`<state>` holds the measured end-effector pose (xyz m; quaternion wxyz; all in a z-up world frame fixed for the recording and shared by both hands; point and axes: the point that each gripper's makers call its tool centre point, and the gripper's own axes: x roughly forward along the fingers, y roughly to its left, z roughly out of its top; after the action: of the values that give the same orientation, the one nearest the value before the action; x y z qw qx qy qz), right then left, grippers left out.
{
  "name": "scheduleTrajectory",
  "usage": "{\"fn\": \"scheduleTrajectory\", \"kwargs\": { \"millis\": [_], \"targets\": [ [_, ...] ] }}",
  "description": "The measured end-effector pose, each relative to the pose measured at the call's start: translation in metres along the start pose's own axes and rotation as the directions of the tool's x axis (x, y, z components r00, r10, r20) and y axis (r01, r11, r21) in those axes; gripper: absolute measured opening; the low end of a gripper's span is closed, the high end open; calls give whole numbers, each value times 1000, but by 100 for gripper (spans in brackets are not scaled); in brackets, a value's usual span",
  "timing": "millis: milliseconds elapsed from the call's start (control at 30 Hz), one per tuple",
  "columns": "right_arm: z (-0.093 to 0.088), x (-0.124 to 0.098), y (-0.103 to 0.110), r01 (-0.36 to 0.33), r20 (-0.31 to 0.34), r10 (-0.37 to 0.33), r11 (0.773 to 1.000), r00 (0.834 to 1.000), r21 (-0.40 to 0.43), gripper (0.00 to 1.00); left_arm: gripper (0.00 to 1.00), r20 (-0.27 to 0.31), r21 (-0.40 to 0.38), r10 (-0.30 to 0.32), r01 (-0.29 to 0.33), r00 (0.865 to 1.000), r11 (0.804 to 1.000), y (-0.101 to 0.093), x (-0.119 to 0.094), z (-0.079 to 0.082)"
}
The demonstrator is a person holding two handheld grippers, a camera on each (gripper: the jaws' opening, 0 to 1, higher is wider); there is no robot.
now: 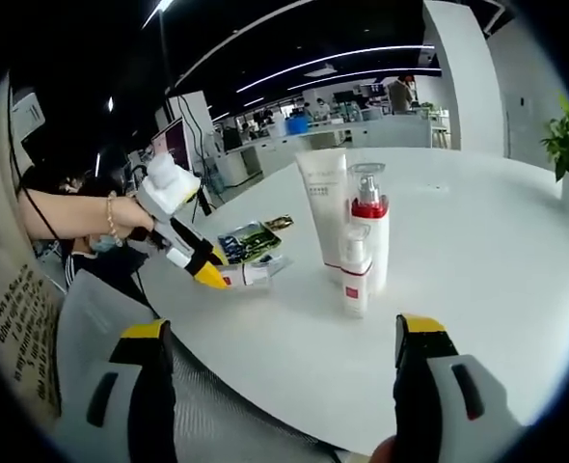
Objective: Arrange the skincare products in the storage area until every visible bottle or jar stands upright without overlapping.
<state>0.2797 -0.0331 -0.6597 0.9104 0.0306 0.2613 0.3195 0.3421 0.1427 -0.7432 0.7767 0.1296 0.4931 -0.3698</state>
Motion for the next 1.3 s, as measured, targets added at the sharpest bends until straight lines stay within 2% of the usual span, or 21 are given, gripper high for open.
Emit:
{"fn": "scheduleTrajectory", "kwargs": {
  "millis": [233,300,333,567,733,800,900,967,1100,1167,1200,1267,1300],
  "targets": [
    [20,-1,11,-46,85,40,997,996,68,94,16,89,-49,-40,44,995,998,-15,-15,11],
    [25,0,15,-64,103,56,995,993,80,93,16,141,-51,-88,96,986,994,-27,-20,18],
    [26,1,17,-70,106,61,994,992,80,92,16,153,-53,-94,103,984,993,-30,-23,19],
    [42,7,36,-146,163,127,983,978,108,88,16,223,-59,-154,171,963,983,-50,-34,29],
    [53,9,47,-198,219,162,968,962,154,83,16,262,-59,-225,249,938,967,-68,-40,32],
    [56,8,50,-220,241,176,960,955,171,81,16,297,-75,-261,295,919,953,-76,-44,36],
    [59,7,51,-243,266,184,948,946,207,79,16,358,-97,-313,368,880,925,-90,-52,42],
    [60,6,52,-257,289,185,937,939,237,77,16,388,-106,-334,402,859,910,-96,-57,44],
    [62,4,51,-278,321,181,917,930,287,75,16,428,-102,-358,438,830,893,-103,-65,50],
    [63,5,50,-277,328,174,914,929,298,74,16,467,-92,-380,471,799,877,-110,-72,56],
    [64,5,50,-278,330,174,912,928,300,74,16,488,-83,-395,492,778,867,-115,-77,60],
    [65,5,51,-286,338,175,906,925,313,73,16,506,-65,-411,509,758,858,-120,-83,64],
    [68,5,52,-295,352,176,900,919,322,72,16,521,-47,-423,520,741,853,-125,-87,68]
  ]
}}
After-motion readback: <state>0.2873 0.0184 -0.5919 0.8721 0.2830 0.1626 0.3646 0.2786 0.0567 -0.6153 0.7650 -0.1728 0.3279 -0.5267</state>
